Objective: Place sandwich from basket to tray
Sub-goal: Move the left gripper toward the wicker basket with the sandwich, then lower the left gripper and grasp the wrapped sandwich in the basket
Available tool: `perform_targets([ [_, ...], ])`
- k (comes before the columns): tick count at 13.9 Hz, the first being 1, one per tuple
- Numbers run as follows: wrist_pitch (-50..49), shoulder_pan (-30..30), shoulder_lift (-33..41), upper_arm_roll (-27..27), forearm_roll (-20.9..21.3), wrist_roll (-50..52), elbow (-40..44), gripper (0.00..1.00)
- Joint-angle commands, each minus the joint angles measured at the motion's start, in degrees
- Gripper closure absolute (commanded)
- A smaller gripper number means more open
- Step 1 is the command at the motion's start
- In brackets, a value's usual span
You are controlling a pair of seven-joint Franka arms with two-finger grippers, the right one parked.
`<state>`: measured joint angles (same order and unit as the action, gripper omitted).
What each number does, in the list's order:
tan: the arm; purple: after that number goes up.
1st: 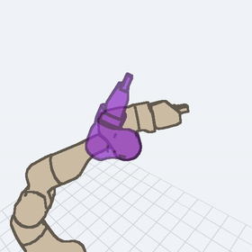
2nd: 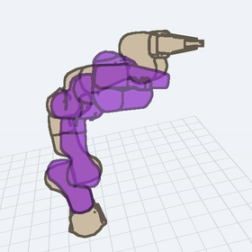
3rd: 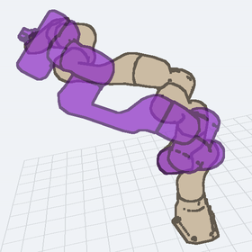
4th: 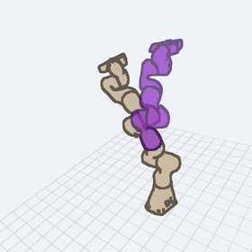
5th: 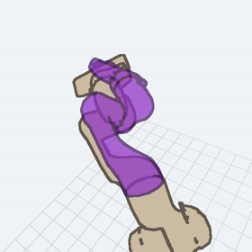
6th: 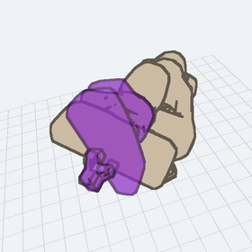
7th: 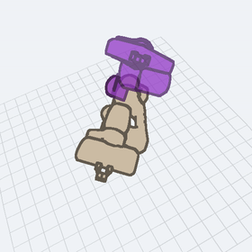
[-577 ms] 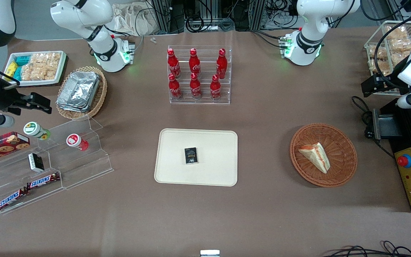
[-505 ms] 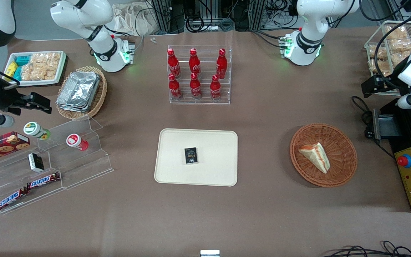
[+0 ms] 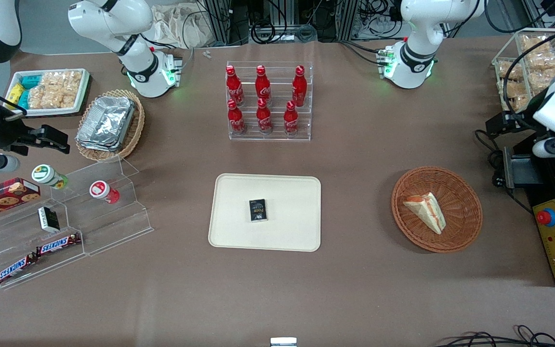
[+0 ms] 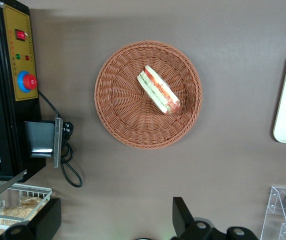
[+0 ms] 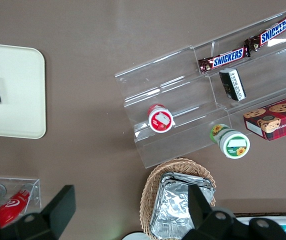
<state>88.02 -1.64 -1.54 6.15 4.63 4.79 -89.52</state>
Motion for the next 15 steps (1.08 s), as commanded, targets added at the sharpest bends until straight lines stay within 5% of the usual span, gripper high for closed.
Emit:
perform_targets([
  [1, 5.2, 0.58, -1.01, -0.7, -0.85, -0.4, -3.7, 0.0],
  [6, 19.72, 0.58, -2.32, -0.7, -0.59, -0.14, -14.89, 0.0],
  [12, 18.58, 1.63, -9.26, -0.18, -2.87, 4.69, -15.51, 0.01],
  [15, 28.47, 2.16, -11.47, 0.0, -3.13, 16.18, -19.96, 0.01],
])
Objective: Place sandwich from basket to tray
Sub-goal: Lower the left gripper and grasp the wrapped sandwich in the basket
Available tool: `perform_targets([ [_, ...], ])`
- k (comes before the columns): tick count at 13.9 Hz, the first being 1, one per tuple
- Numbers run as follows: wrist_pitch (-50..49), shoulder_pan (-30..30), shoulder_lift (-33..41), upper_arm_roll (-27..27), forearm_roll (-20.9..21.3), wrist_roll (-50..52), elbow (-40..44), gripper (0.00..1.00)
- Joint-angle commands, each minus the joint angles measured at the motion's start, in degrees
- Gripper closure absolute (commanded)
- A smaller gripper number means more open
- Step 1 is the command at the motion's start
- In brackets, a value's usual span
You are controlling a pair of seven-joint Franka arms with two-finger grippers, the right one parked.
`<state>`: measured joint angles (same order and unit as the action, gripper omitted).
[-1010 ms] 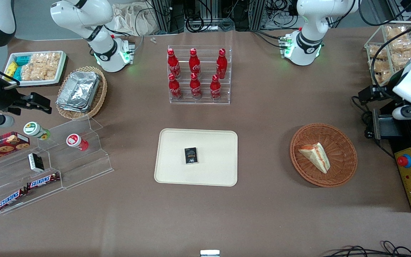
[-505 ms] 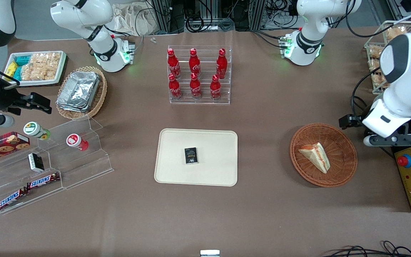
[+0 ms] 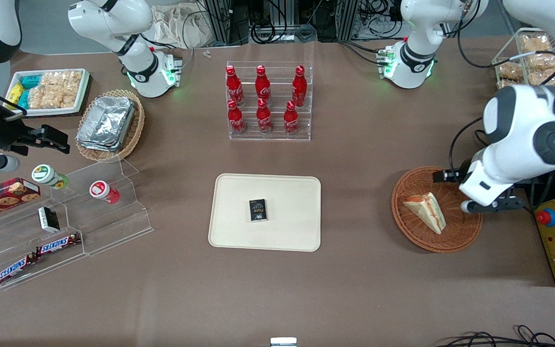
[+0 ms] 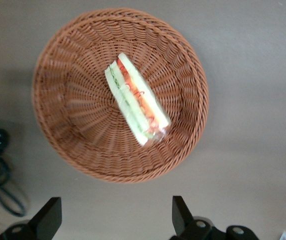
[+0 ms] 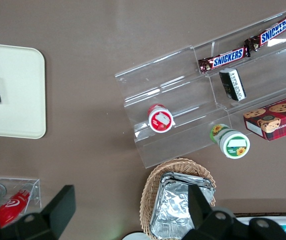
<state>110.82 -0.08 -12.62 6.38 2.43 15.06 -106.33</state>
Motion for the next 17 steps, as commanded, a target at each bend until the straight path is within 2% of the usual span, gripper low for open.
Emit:
perform_targets([
  [1, 10.68, 0.61, -0.56, -0.23, -1.11, 9.86, -5.79, 0.01],
  [3, 20.09, 0.52, -3.1, -0.23, -1.02, 20.3, -8.54, 0.01],
  [5, 24.51, 0.43, -6.0, -0.23, -0.93, 26.14, -8.63, 0.01],
  [8, 28.64, 0.43, -6.81, -0.32, -0.41, 27.56, -11.95, 0.02],
  [10, 31.47, 0.35, -6.81, -0.32, -0.06, 27.39, -14.6, 0.06],
  [12, 31.21, 0.08, -6.63, -0.32, 0.56, 27.56, -14.7, 0.25],
  [14, 29.81, 0.0, -6.1, -0.32, 0.56, 27.3, -14.17, 0.58],
  [15, 27.45, 0.0, -5.41, -0.32, 0.56, 27.3, -13.21, 0.77],
  [16, 23.77, 0.0, -4.53, -0.32, 0.56, 27.3, -11.9, 1.0],
  [17, 19.39, 0.0, -3.22, -0.32, 0.56, 27.39, -10.06, 1.0],
])
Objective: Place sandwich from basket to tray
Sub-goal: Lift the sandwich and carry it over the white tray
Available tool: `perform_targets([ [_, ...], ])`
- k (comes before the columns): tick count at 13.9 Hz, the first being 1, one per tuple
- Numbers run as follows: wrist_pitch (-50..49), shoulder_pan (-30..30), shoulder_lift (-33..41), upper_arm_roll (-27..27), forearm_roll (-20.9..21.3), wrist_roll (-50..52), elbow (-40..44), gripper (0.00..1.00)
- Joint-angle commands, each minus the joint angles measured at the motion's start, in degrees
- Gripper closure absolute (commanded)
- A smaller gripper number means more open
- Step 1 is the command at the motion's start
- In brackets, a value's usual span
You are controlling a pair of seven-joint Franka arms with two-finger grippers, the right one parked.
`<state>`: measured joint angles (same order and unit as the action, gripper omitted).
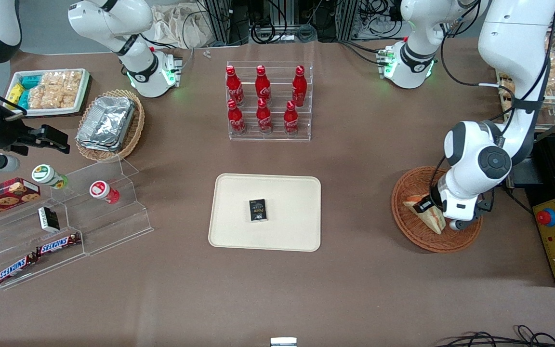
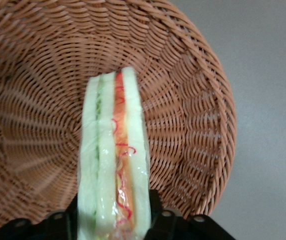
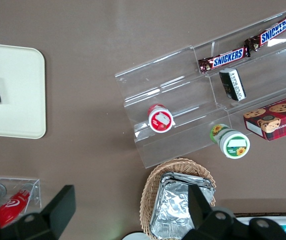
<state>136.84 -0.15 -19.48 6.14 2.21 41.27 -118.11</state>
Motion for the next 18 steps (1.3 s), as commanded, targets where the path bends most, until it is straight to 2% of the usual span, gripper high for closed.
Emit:
perform_targets([
  [1, -11.2, 0.15, 4.7, 0.01, 0.6, 1.18, 4.09, 1.0],
  [5, -30.54, 0.76, 6.91, 2.37, -0.02, 1.36, 18.93, 1.0],
  [8, -36.99, 0.76, 6.47, 7.2, 0.16, 0.13, 28.53, 1.0],
  [11, -35.6, 0.68, 6.21, 13.0, -0.1, -5.39, 30.31, 1.0],
  [14, -28.16, 1.72, 2.1, 19.15, 0.59, -7.96, 30.22, 1.0],
  [16, -20.59, 7.15, -2.74, 19.52, 3.13, -7.26, 30.31, 1.0],
  [18, -17.15, 11.12, -7.48, 19.44, 6.04, -7.17, 30.83, 1.0],
])
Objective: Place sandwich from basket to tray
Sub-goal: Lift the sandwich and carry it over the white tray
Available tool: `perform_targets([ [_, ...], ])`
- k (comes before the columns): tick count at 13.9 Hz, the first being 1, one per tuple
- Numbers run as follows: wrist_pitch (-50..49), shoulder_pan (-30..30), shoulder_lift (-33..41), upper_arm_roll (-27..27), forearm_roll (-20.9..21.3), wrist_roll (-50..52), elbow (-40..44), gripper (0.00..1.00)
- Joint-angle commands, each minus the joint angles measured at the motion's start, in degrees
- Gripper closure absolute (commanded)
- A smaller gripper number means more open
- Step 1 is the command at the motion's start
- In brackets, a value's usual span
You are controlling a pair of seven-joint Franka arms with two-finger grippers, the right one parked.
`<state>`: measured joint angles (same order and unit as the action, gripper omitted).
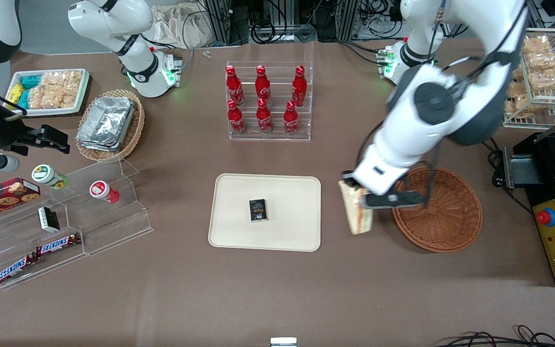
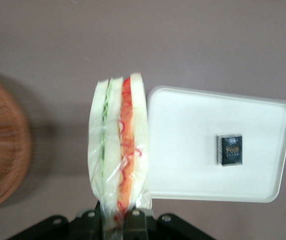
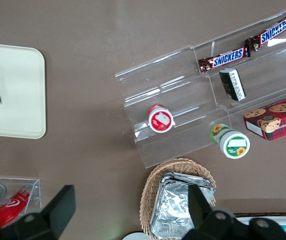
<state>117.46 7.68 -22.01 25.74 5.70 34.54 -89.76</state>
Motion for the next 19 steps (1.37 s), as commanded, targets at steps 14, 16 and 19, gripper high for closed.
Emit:
perform_targets([
  [14, 12.53, 9.81, -22.82, -0.43, 13.64, -1.32, 4.77, 0.01],
  [16, 9.74, 9.55, -20.89, -0.34, 12.85, -1.22, 4.95, 0.0],
  [19, 2.26, 9.11, -14.49, -0.43, 9.87, -2.8, 4.68, 0.0],
])
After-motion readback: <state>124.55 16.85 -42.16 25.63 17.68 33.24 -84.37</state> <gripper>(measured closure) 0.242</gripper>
